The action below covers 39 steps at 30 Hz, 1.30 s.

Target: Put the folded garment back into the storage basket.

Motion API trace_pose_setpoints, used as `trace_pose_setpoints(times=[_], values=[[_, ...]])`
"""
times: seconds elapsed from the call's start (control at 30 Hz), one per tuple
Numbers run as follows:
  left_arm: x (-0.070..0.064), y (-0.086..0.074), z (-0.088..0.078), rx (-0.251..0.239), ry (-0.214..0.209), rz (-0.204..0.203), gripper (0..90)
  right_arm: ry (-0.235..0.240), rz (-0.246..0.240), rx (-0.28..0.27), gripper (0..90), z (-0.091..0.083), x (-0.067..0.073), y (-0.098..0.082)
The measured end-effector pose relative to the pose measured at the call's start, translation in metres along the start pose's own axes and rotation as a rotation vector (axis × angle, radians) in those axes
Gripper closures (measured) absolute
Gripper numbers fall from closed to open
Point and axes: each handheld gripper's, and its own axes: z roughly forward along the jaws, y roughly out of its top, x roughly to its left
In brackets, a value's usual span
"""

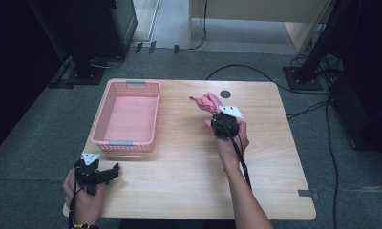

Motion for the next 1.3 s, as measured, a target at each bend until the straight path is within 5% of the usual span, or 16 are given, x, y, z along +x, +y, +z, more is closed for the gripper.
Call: trace_pose_setpoints(times=[1.3], values=[[0.0,0.0,0.0,0.0,0.001,-0.001,0.0,0.101,-0.011,-0.007,74.3,0.009,0.077,0.038]])
